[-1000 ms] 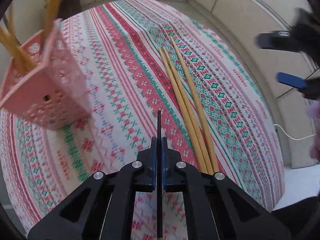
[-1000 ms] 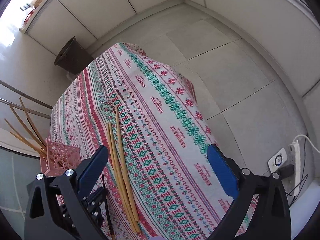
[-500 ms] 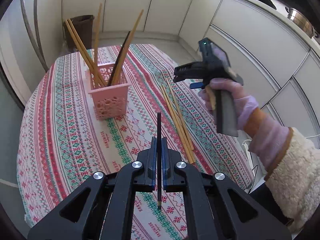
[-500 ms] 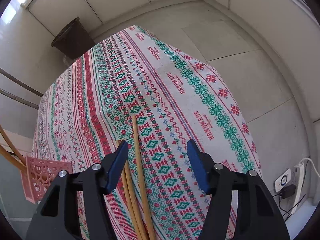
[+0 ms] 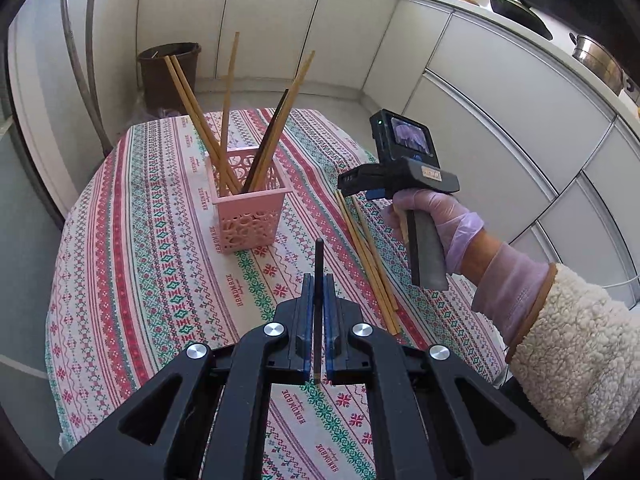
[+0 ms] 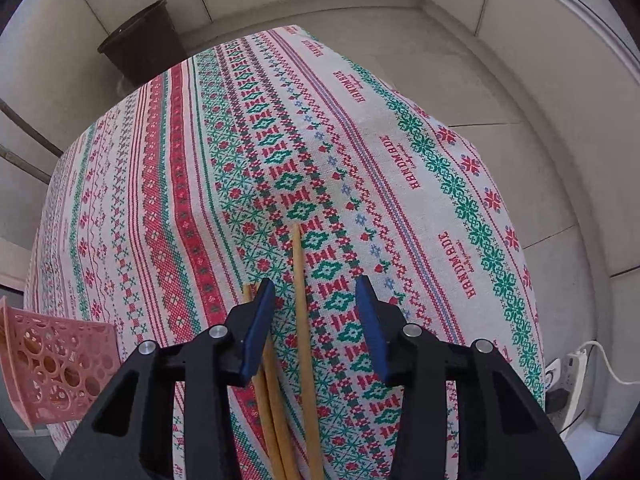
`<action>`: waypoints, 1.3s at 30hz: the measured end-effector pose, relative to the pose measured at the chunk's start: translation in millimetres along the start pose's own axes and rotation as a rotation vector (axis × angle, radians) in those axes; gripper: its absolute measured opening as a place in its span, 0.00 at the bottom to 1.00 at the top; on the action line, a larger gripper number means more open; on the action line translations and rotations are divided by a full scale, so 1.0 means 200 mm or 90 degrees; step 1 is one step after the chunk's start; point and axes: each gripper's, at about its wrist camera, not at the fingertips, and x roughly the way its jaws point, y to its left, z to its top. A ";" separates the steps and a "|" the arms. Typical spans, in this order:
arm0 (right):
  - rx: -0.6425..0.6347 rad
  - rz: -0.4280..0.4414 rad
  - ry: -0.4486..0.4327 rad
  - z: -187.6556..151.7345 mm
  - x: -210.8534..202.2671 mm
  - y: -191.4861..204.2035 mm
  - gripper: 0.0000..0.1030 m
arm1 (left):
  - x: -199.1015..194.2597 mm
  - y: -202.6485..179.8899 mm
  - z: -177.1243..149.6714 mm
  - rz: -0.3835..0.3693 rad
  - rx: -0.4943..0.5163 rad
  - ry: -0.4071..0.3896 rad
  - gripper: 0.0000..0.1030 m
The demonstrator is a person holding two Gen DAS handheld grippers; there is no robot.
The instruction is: Organize utensils
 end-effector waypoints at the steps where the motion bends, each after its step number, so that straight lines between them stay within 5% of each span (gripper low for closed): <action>1: -0.016 -0.013 -0.009 -0.01 0.00 0.02 0.40 | 0.00 0.00 0.00 0.001 0.000 0.000 0.04; 2: -0.032 -0.016 -0.022 -0.03 0.00 0.04 0.38 | -0.01 0.00 0.00 0.003 0.000 0.000 0.04; 4: -0.037 0.002 -0.027 -0.04 -0.01 0.05 0.11 | -0.01 0.00 0.00 0.004 0.000 -0.003 0.04; 6: -0.022 0.020 -0.023 -0.04 -0.01 0.03 0.06 | -0.01 0.00 0.00 0.009 0.003 -0.008 0.04; 12: 0.010 0.054 -0.029 -0.09 -0.09 -0.08 0.06 | -0.01 -0.01 0.00 0.026 0.011 -0.014 0.04; 25: -0.023 0.100 -0.114 -0.25 -0.60 -0.16 0.06 | -0.08 -0.05 -0.04 0.085 0.039 -0.046 0.04; 39: -0.068 0.248 -0.186 -0.52 -1.14 -0.16 0.06 | -0.29 0.00 0.00 0.101 0.009 -0.119 0.04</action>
